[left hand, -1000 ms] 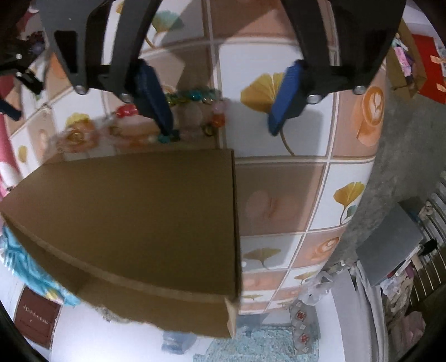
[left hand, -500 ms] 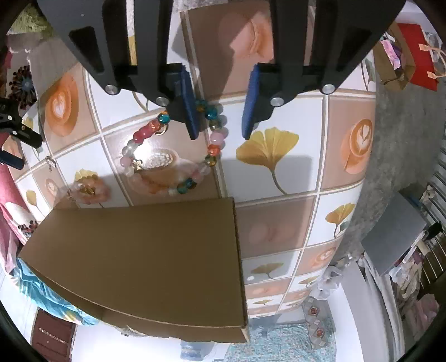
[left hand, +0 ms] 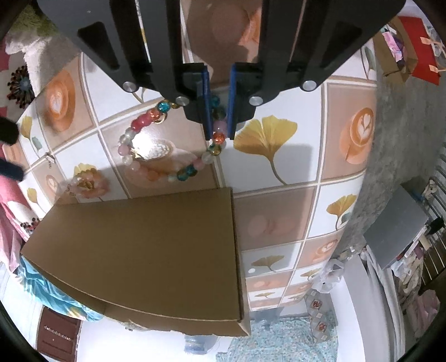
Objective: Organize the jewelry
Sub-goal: 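Lift the beaded bracelet with the left gripper and carry it over the box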
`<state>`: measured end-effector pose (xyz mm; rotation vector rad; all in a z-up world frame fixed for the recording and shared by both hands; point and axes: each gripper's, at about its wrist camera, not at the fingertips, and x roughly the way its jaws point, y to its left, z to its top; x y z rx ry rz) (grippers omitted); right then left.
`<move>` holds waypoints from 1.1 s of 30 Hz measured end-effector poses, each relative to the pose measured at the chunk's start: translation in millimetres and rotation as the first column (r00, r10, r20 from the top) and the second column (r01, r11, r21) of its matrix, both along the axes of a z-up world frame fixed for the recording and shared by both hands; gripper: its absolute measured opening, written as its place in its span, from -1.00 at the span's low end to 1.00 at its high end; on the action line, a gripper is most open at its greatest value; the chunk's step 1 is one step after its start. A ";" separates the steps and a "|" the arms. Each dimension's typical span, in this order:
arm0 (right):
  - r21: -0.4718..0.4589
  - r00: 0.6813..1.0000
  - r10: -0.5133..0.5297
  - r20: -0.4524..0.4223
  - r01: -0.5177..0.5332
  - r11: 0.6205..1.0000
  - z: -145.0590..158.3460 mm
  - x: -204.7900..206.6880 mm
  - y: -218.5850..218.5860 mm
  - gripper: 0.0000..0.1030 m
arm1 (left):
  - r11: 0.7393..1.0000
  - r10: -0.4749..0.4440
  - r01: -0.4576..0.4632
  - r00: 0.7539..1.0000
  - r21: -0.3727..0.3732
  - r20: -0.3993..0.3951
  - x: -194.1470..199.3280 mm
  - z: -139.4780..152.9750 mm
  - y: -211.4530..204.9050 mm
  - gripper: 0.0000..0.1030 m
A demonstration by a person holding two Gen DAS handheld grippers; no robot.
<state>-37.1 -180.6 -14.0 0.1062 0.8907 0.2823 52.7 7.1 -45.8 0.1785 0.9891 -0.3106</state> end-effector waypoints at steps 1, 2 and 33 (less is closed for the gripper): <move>0.022 1.000 0.014 -0.015 -0.014 1.000 -1.3 4.0 4.5 0.04 | 1.000 -0.010 0.010 1.000 -0.022 -0.003 -2.6 -0.1 0.6 -0.81; 0.045 0.999 0.031 -0.031 -0.030 0.999 -2.7 7.1 13.1 -0.07 | 0.999 -0.017 0.017 1.000 -0.037 -0.005 -6.6 0.3 0.6 -0.81; 0.011 0.984 0.061 -0.169 -0.060 0.998 -31.7 79.8 55.2 -0.87 | 0.982 -0.073 0.070 0.997 -0.177 -0.014 -25.2 -2.4 8.1 -0.81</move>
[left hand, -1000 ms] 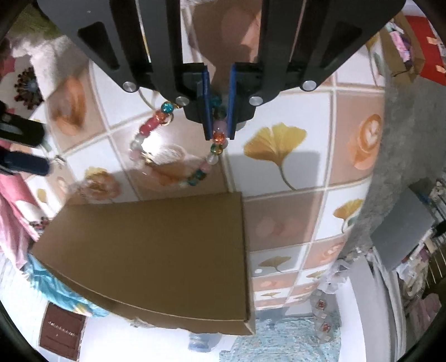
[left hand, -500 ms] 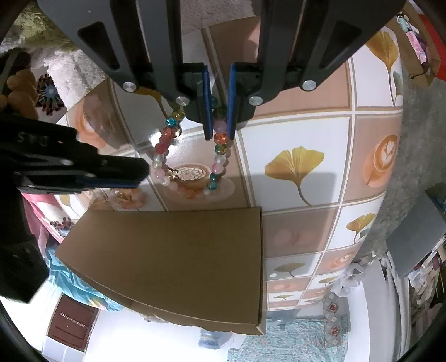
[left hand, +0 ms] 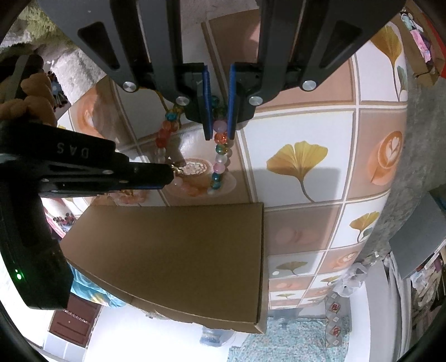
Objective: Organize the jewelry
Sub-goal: 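Lift the beaded bracelet with the left gripper and carry it over the box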
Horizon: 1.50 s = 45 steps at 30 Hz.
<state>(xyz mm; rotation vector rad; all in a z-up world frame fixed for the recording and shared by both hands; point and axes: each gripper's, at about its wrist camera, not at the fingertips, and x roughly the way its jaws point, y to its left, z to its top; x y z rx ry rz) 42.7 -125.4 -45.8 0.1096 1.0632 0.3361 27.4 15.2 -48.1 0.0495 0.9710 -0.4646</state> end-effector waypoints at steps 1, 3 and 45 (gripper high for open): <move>0.005 1.000 -0.004 0.002 0.004 1.000 0.6 -0.6 -2.0 -0.87 | 1.000 0.001 -0.001 1.000 -0.005 -0.001 0.3 -0.2 0.4 -0.81; 0.022 1.000 -0.009 0.003 0.009 1.000 2.9 -0.8 -2.4 -0.87 | 1.000 0.005 -0.005 1.000 -0.018 -0.005 1.2 0.4 1.9 -0.81; 0.629 1.000 -0.023 -0.003 0.020 0.777 38.3 -20.2 -53.3 -0.08 | 0.923 -0.066 0.116 0.987 -0.368 0.146 -0.9 173.3 10.8 -0.81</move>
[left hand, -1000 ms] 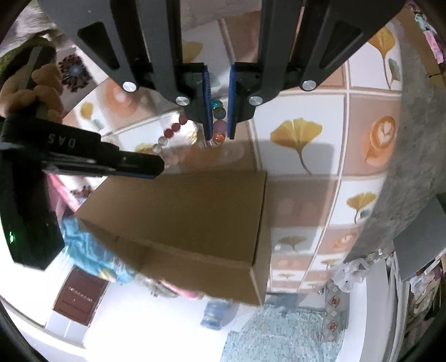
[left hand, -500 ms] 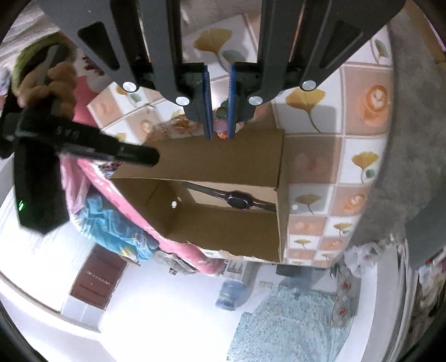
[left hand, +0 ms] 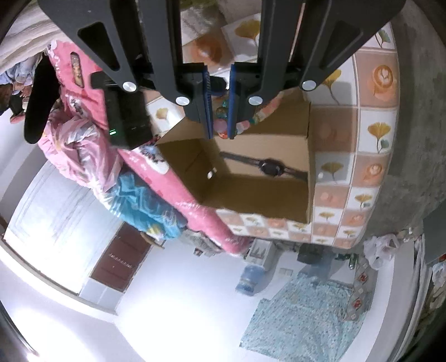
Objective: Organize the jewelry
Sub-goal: 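Lift the beaded bracelet with the left gripper and carry it over the box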
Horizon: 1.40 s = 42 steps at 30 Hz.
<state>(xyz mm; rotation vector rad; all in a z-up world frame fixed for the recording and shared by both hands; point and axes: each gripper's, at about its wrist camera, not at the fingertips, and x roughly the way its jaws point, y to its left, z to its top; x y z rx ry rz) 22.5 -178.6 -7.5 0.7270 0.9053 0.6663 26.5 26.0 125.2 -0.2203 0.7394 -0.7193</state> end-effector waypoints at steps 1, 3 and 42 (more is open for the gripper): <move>0.032 1.000 0.002 0.001 -0.002 0.999 0.1 1.0 -0.7 -0.06 | 1.000 -0.005 0.005 1.000 -0.013 0.005 -0.9 5.0 -0.9 -0.81; 0.108 1.000 -0.005 0.000 0.005 0.994 0.1 3.7 -4.2 -0.05 | 0.999 -0.021 0.021 1.000 -0.039 0.007 -2.0 13.5 -4.3 -0.81; -0.203 0.974 -0.142 0.174 0.176 0.963 77.5 68.2 -86.9 -0.99 | 0.965 -0.056 0.080 0.993 0.249 -0.103 140.2 -20.2 -93.9 -0.81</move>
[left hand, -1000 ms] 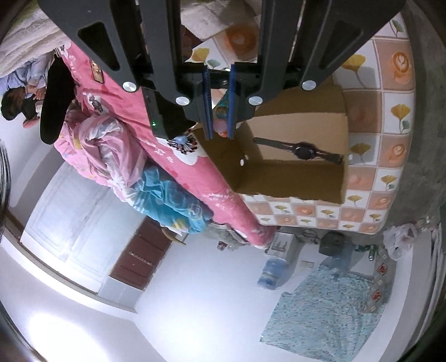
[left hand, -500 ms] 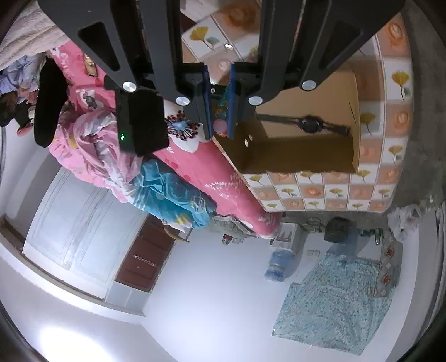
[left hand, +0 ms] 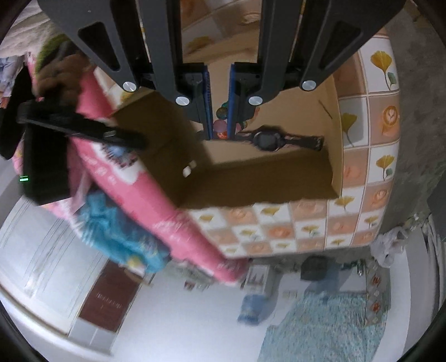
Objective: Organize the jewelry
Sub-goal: 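Lift the beaded bracelet with the left gripper and carry it over the box, then lower the bracelet into the box and open the left gripper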
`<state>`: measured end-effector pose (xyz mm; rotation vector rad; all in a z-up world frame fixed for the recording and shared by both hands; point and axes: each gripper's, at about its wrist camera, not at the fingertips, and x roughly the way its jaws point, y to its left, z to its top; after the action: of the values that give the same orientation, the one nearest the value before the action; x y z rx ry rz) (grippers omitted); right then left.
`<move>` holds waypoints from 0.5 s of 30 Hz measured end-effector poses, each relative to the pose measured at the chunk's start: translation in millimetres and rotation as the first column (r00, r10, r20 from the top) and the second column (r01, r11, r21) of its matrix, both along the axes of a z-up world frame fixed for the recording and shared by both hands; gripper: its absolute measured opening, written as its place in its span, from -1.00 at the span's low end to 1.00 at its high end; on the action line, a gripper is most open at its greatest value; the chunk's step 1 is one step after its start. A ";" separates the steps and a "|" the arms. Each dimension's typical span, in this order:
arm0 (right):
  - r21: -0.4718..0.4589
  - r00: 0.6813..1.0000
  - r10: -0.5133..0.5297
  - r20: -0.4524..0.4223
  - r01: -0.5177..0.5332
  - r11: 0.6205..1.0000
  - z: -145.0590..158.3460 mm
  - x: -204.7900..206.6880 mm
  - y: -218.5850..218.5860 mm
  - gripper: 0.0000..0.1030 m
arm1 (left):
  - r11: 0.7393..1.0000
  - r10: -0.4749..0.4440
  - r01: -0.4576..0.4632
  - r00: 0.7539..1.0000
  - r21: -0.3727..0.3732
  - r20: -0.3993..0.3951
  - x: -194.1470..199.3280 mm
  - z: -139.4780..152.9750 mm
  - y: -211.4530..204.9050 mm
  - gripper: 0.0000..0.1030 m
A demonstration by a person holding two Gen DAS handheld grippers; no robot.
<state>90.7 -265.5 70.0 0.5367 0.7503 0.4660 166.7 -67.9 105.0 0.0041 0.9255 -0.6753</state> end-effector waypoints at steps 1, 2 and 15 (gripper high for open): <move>-0.007 1.000 -0.009 -0.003 0.009 1.000 0.4 -1.2 -4.1 -0.98 | 1.000 -0.004 0.005 1.000 0.030 -0.023 7.6 -9.4 -2.6 -0.81; -0.014 1.000 -0.016 -0.008 0.016 1.000 -0.9 -2.6 -6.3 -0.97 | 0.998 -0.005 0.008 0.999 0.068 -0.041 14.9 -18.7 -5.3 -0.81; -0.095 0.991 -0.130 0.016 0.131 0.987 -2.3 -25.2 -31.2 -0.74 | 0.966 0.072 -0.088 0.995 0.242 0.073 21.1 -26.6 -3.4 -0.20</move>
<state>65.6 -296.7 67.7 0.4900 0.7197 0.3096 187.9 -71.4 78.5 0.2058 0.9381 -0.4797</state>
